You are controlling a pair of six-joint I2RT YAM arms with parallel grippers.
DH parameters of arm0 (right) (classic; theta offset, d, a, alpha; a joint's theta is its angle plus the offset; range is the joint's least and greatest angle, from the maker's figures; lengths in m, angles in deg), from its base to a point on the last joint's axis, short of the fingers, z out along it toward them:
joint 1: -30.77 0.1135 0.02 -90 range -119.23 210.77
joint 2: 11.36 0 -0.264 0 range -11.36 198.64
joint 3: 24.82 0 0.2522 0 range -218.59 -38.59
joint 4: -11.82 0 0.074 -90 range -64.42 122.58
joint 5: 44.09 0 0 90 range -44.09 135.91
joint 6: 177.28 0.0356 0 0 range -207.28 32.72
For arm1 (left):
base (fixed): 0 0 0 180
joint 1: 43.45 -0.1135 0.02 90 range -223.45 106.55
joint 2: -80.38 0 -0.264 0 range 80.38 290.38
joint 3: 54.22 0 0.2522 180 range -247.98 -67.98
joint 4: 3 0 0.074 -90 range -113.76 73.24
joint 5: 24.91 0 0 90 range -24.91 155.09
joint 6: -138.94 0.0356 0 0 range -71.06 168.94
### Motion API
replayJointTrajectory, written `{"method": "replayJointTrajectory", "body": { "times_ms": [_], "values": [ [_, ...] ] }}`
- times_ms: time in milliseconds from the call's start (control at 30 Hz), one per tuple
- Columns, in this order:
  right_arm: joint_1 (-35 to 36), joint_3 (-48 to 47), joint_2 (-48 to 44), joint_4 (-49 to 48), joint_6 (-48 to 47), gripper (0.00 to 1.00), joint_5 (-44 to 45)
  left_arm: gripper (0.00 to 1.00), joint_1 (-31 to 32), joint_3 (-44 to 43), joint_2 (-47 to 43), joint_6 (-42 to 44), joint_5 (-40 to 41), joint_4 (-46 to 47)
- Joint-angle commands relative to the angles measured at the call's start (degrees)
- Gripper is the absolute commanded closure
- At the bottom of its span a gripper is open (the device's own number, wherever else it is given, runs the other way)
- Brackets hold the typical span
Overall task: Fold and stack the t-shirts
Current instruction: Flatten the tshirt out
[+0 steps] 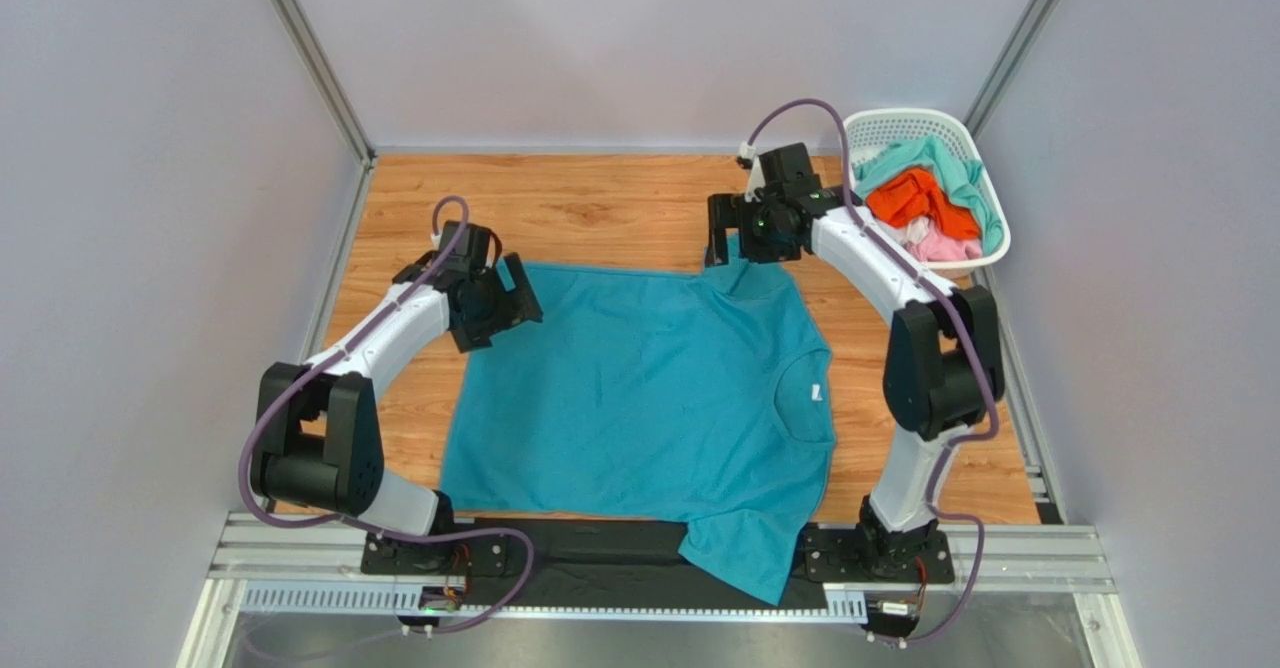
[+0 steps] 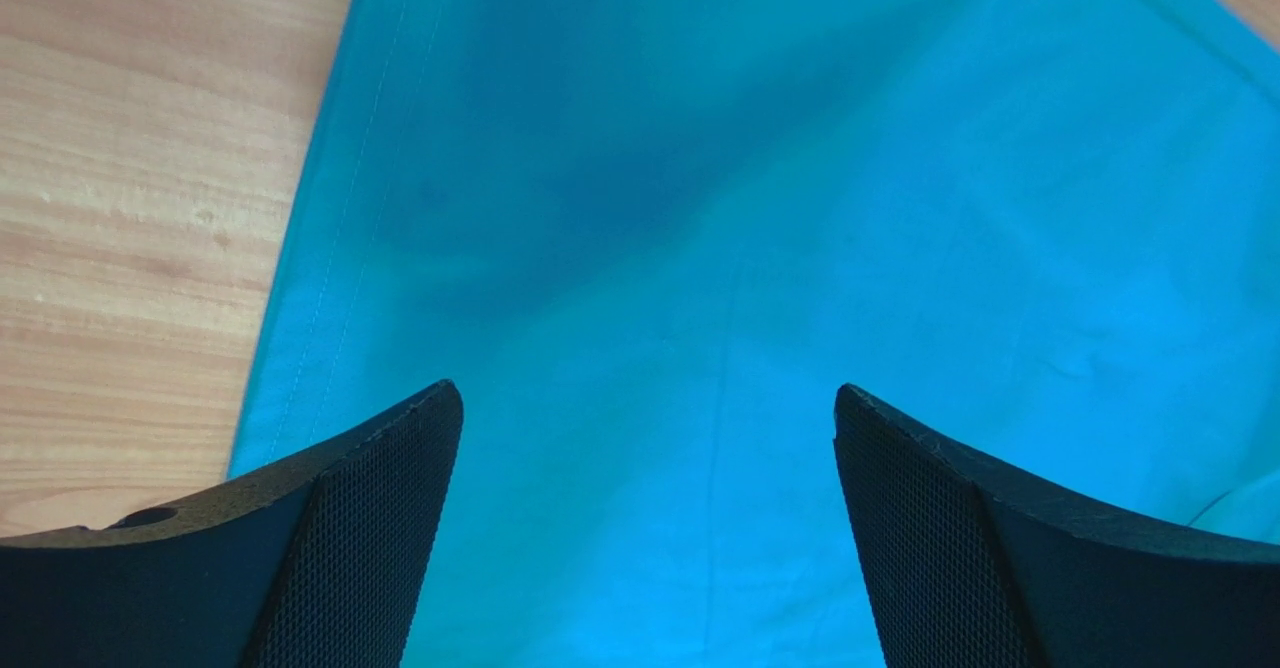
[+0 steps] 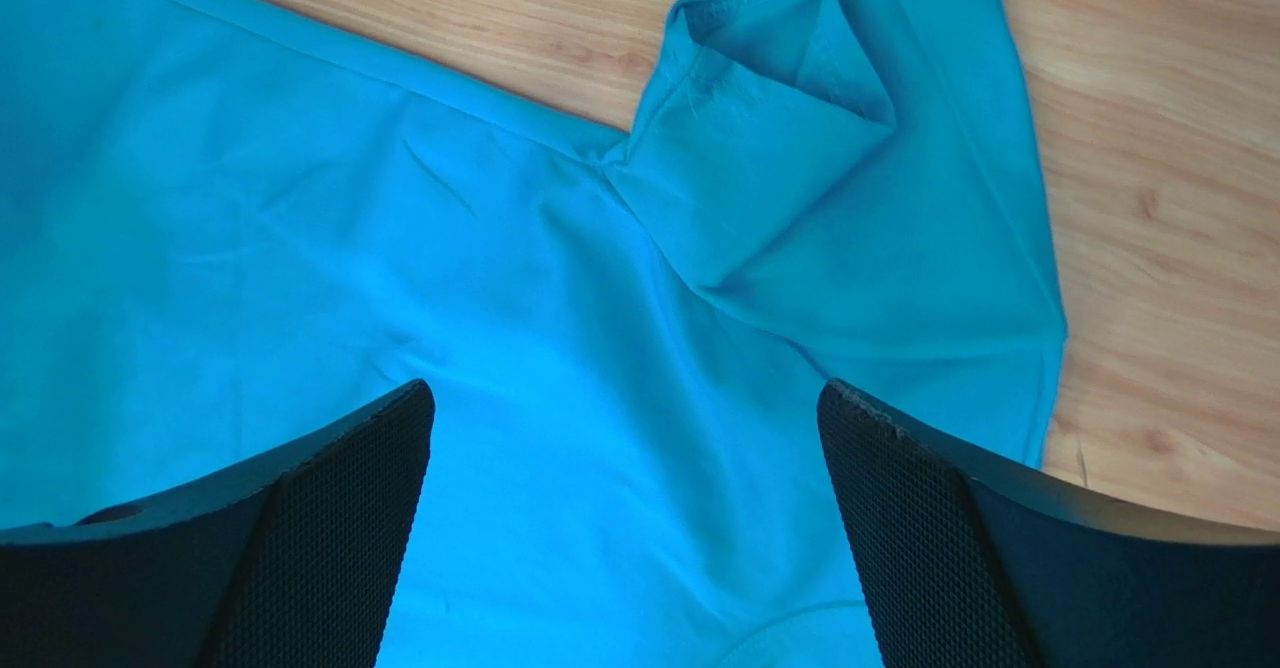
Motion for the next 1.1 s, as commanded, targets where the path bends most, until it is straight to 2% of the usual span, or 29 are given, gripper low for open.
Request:
{"method": "replayJointTrajectory", "body": {
  "times_ms": [0, 67, 100, 167, 300, 633, 733, 767, 833, 967, 1067],
  "values": [
    [2.0, -7.1, 7.0, 0.4, -0.9, 0.00, 1.9, 0.00, 0.1, 3.2, -2.9, -0.9, -1.9, 4.6],
    [3.1, -12.4, 10.5, 1.8, -0.9, 0.02, 4.2, 0.00, 0.1, 5.0, -3.5, -1.0, -0.9, 5.2],
    [3.4, -14.5, 13.9, 3.2, -2.1, 0.07, 5.9, 0.00, 0.1, 5.4, -3.7, -1.1, -0.4, 5.2],
    [4.3, -19.7, 17.1, 4.3, -2.7, 0.10, 7.9, 0.00, 0.1, 6.7, -4.4, -0.9, 0.7, 5.2],
    [5.1, -26.6, 24.6, 6.0, -2.9, 0.28, 13.8, 0.00, 0.1, 8.2, -5.4, -0.4, 1.2, 5.2],
    [5.3, -33.9, 32.2, 7.8, 0.0, 0.37, 16.7, 0.00, 0.1, 7.6, -4.7, 0.5, 1.2, 5.1],
    [5.2, -34.7, 33.5, 8.1, 0.5, 0.48, 17.0, 0.00, 0.1, 7.1, -3.9, 0.7, 1.2, 4.9],
    [5.3, -34.9, 33.8, 8.1, 0.7, 0.54, 16.9, 0.00, 0.1, 7.0, -3.7, 0.8, 1.2, 4.9],
    [5.4, -35.0, 34.0, 8.2, 1.2, 0.58, 16.6, 0.00, 0.1, 6.7, -3.1, 0.9, 2.9, 4.7],
    [5.6, -35.1, 33.8, 8.2, 1.9, 0.81, 16.9, 0.00, 0.1, 6.0, -2.7, 1.0, 3.1, 4.1],
    [6.3, -35.5, 33.2, 8.2, 1.4, 0.89, 18.6, 0.00, 0.1, 5.8, -2.8, 1.1, 2.9, 4.1]
  ]
}}
